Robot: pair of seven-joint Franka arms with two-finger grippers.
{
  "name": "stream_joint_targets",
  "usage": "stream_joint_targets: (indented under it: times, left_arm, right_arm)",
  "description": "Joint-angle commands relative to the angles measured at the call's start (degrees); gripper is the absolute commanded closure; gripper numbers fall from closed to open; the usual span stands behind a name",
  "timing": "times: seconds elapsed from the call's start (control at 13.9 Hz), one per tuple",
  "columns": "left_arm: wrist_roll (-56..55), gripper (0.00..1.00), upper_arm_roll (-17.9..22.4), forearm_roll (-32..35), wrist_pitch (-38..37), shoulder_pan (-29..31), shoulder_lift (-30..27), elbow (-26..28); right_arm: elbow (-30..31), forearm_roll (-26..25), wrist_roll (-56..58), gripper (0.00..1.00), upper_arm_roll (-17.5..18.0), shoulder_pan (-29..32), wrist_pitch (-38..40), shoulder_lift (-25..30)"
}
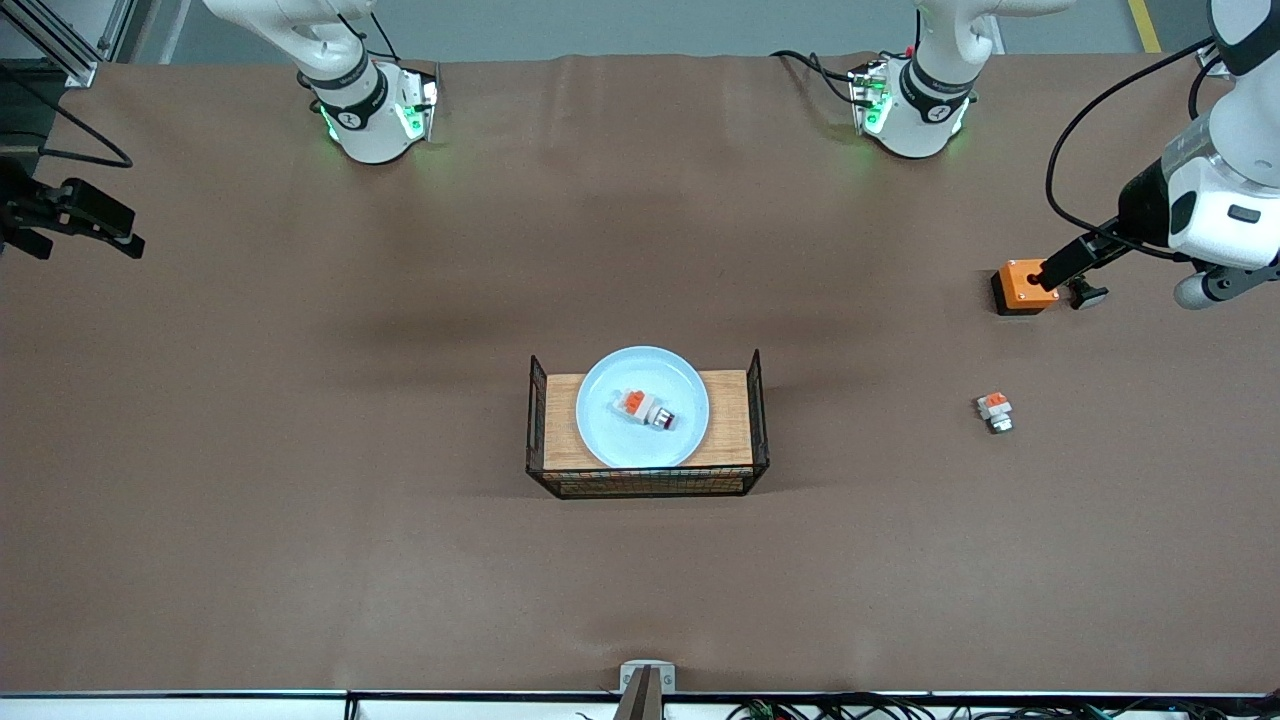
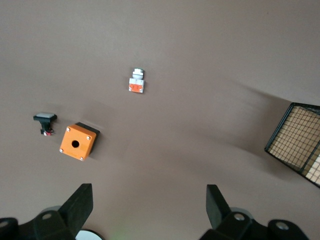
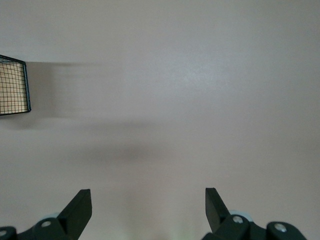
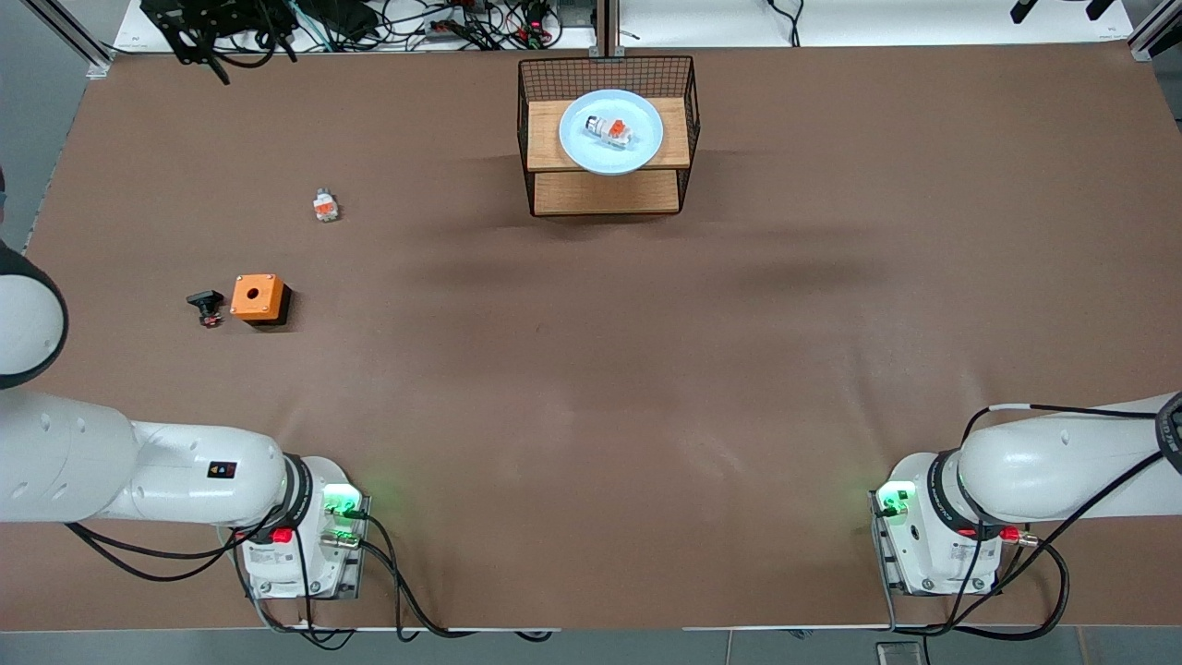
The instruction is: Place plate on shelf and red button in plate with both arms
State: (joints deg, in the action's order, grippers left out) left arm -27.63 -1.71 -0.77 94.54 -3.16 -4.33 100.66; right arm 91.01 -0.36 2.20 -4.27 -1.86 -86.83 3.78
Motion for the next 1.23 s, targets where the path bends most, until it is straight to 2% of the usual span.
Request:
stream_joint_targets:
  times: [0.0,0.58,0.94,1.15]
  left_arm:
    - [6.17,0.00,-0.22,0.86,1.26,1.84,-2.08,2.17]
    - [8.21,0.00,-0.40,0.15,1.26,3.51,-2.08,-0.46]
    - [7.42,0.00,-0.49,-0.89,0.91,2.90,2.74,-8.53]
    - [8.21,0.00,-1.71,-0.20,1.26,2.28,3.81,-10.05]
  right_arm:
    - [2.76,1.15,0.70,0.00,-1.44,-0.95,-0.80,2.46]
    - [4.17,1.41,0.44,0.00,-1.53,-0.51,-0.80,3.69]
    - [4.87,1.50,0.44,0.00,-1.44,-0.51,-1.06,4.04]
    - [5.40,2.90,0.52,0.00,-1.53,0.01,-1.67,4.04]
